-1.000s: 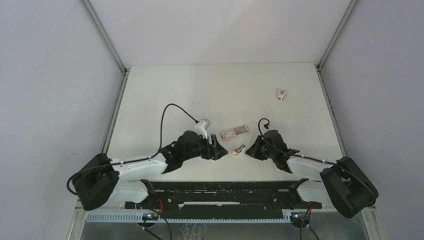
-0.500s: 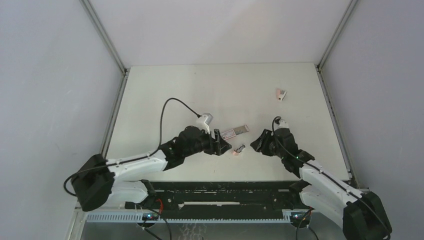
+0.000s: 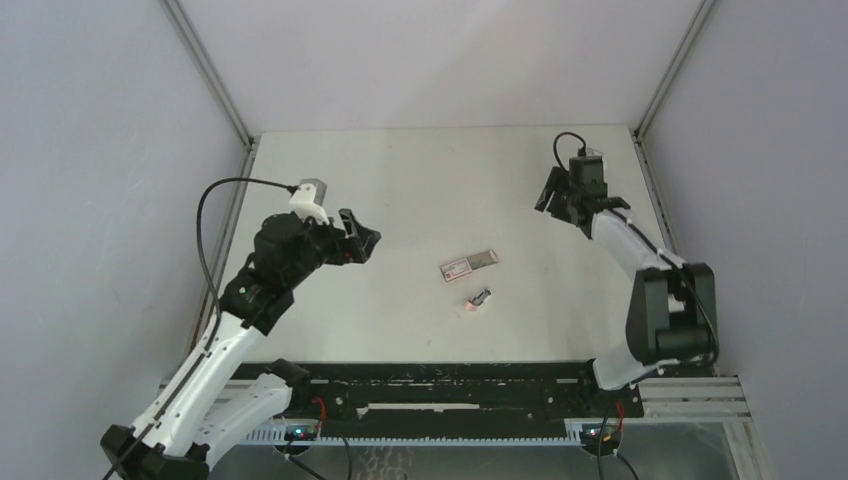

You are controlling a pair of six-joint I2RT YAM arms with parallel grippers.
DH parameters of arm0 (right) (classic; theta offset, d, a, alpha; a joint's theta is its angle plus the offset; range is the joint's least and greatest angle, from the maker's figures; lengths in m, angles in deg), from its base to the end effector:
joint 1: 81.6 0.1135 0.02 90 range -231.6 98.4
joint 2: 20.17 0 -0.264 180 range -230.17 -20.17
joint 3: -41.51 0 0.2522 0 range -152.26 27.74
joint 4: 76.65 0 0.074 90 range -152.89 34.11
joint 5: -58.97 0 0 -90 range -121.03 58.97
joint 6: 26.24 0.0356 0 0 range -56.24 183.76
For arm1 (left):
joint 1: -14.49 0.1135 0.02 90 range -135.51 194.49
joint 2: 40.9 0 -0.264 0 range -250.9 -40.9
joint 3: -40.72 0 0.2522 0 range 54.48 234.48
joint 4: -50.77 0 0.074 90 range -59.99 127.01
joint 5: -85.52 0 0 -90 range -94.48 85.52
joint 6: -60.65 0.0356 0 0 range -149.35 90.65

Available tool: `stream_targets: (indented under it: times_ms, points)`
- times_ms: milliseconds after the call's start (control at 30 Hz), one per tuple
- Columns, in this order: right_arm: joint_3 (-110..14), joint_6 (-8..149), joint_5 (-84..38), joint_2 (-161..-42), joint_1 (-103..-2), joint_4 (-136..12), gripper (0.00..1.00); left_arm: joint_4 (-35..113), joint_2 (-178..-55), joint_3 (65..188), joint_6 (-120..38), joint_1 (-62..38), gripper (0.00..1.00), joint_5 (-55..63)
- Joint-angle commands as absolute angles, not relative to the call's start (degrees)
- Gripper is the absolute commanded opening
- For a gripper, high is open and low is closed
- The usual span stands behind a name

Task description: Load the staples into the stapler

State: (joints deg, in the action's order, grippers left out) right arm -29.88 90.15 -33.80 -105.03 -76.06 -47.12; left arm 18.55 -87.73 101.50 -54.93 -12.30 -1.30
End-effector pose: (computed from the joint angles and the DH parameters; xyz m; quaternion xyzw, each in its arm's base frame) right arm 0.3204 0.0293 0.2430 0.1754 0.8999 0.0883 0.3894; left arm 0.1671 -0.0866 0.3325 0.0248 0.8099 -0.2786 0.5156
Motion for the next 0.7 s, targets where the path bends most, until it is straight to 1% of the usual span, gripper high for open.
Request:
stream_targets:
  times_ms: [0,200,367,467,533,667]
  points:
    - [-40.1,85.7,-36.6,-115.6,-79.7,-44.8,0.66,6.9,-84.6,105.9,-45.9,-9.3,0.9,-3.1]
    - [-57.9,83.3,-37.6,-132.4,-81.8,-39.7,0.69,4.3,-83.9,107.4,-41.0,-9.0,0.9,-12.0]
    - [-70.2,82.6,-37.7,-143.4,-82.8,-34.1,0.7,4.2,-84.6,106.0,-40.9,-8.3,0.9,-13.1]
    - [-75.4,82.0,-37.6,-147.1,-82.9,-32.0,0.7,3.8,-85.1,105.8,-40.9,-8.0,0.9,-13.3]
    - [-78.0,82.0,-37.9,-149.2,-82.9,-30.6,0.69,3.9,-85.2,105.8,-40.9,-7.6,0.9,-13.3]
    - [-80.4,82.3,-38.0,-151.5,-82.9,-28.6,0.61,3.8,-85.2,105.8,-41.2,-6.8,0.91,-12.9]
